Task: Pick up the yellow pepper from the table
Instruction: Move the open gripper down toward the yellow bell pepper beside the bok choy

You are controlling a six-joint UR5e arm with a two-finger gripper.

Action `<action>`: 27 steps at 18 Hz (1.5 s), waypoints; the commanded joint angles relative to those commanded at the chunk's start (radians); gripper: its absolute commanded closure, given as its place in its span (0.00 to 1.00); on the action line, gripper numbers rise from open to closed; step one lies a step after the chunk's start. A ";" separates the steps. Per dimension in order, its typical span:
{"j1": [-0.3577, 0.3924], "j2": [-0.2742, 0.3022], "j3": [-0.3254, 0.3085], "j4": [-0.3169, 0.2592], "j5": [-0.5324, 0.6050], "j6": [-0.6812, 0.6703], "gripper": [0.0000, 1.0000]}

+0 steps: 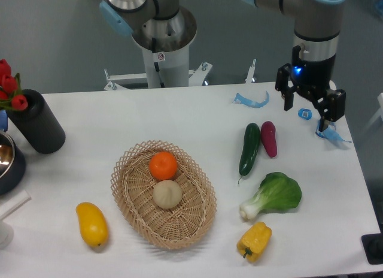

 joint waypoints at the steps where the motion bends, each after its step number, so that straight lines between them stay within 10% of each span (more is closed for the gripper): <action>1: -0.002 0.000 0.000 0.000 0.002 0.002 0.00; 6: -0.006 0.002 -0.011 0.002 -0.008 -0.003 0.00; 12: 0.003 0.000 -0.126 0.210 -0.187 -0.227 0.00; 16: -0.006 -0.008 -0.140 0.236 -0.186 -0.254 0.00; 22: -0.054 -0.090 -0.112 0.239 -0.189 -0.331 0.00; 27: -0.146 -0.259 0.037 0.259 -0.103 -0.523 0.00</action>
